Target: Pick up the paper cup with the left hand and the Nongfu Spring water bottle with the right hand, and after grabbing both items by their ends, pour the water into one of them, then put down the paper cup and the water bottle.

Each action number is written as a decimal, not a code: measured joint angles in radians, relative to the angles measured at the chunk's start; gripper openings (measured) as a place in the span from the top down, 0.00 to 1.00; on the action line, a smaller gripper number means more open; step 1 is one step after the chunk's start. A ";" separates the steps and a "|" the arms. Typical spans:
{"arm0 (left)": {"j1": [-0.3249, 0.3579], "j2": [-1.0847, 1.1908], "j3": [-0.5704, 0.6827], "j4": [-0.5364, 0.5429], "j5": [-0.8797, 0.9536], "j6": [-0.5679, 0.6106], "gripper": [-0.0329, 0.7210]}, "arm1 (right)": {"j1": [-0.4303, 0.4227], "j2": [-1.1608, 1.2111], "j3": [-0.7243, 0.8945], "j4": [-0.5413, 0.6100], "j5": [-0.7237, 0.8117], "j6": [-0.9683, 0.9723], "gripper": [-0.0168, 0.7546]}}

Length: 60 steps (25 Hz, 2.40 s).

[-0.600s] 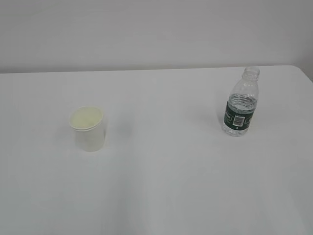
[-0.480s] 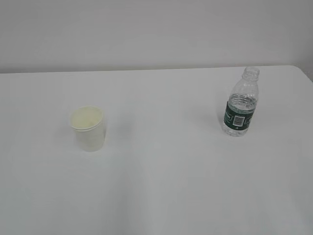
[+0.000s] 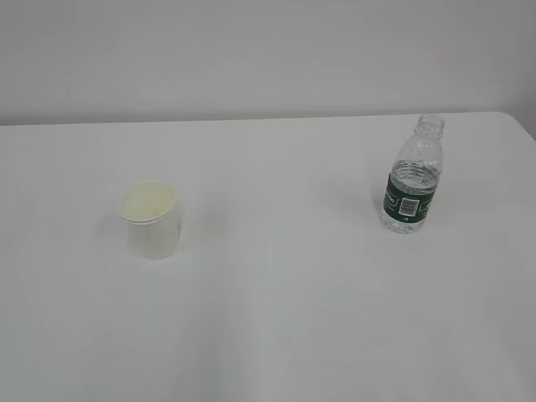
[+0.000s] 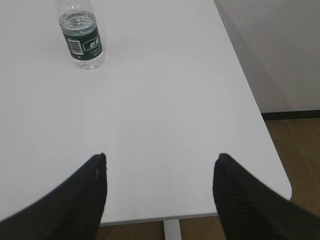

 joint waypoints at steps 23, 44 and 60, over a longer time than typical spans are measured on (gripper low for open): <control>0.000 0.000 0.000 -0.031 -0.046 0.000 0.38 | 0.000 0.000 0.000 -0.022 -0.004 0.000 0.31; 0.000 0.123 -0.034 -0.060 -0.121 0.050 0.39 | 0.000 0.024 -0.085 0.000 -0.056 0.002 0.32; -0.115 0.331 -0.110 0.022 -0.227 0.052 0.40 | 0.000 0.156 -0.085 0.068 -0.314 0.002 0.31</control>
